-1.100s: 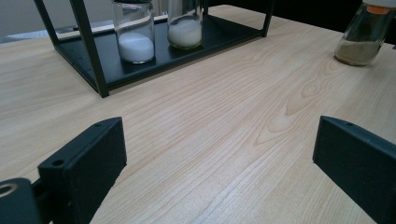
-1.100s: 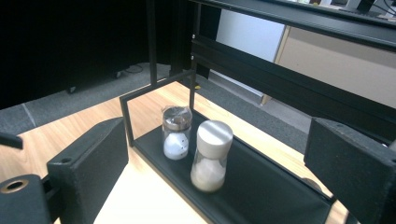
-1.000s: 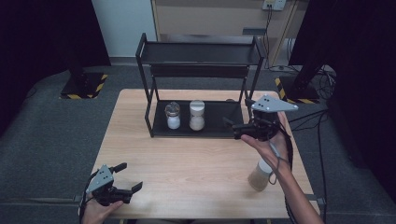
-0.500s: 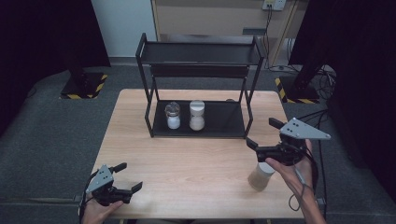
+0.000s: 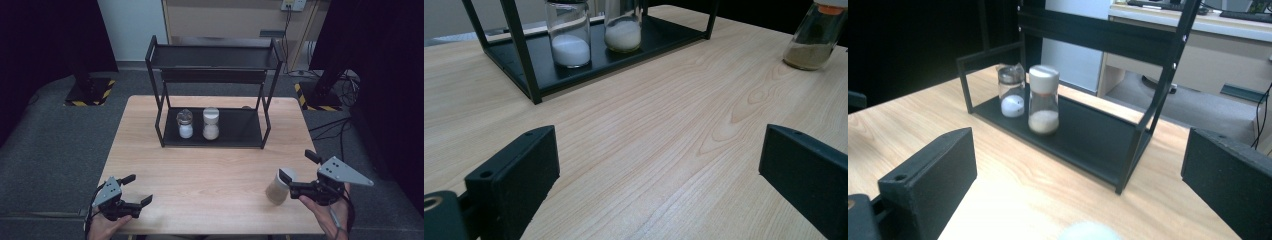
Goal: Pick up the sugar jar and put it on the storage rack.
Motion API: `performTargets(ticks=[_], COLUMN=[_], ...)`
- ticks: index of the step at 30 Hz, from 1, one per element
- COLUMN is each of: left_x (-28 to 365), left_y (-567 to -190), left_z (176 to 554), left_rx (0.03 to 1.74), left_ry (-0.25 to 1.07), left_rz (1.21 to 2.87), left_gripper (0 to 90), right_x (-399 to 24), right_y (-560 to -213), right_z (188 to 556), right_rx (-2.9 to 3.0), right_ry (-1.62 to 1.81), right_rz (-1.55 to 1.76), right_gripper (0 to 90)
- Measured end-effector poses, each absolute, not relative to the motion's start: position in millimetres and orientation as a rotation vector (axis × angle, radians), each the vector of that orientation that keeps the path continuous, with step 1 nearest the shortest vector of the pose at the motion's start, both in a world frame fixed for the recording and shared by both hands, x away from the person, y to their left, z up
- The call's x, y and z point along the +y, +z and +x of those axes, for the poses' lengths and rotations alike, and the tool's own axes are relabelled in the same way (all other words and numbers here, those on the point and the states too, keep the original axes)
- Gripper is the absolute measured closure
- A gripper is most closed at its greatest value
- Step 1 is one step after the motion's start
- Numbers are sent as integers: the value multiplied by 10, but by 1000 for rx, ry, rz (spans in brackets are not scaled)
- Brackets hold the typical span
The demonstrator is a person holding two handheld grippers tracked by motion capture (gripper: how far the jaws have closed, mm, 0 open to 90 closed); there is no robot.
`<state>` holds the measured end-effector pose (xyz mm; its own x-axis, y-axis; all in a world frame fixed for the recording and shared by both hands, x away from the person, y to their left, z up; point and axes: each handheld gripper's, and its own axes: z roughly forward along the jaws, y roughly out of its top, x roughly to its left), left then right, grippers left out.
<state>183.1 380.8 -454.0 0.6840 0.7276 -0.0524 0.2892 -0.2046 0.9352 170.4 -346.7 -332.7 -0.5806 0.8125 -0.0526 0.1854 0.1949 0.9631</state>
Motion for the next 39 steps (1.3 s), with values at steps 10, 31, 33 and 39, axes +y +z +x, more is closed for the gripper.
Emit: performTargets(ticks=[10,31,33,39], left_x=[3803,3796,3793,3788], left_y=[-4537,-4530,-4527,-4525], left_z=[1831,1824,1824,1825], left_rx=[812,797,795,791], left_ry=[494,498,499,498], left_rz=[1789,1793,1795,1798], left_gripper=[17,18,18,17], right_x=[-3560,-3603,-3599,-3587], right_y=[-3755,-4231,-4241,-4238], right_z=[1492,1470,1473,1482], right_rx=[1849,1847,1853,1856], right_ry=[1415,1408,1406,1417], right_rz=[995,1053,1052,1043], right_gripper=[14,29,29,30])
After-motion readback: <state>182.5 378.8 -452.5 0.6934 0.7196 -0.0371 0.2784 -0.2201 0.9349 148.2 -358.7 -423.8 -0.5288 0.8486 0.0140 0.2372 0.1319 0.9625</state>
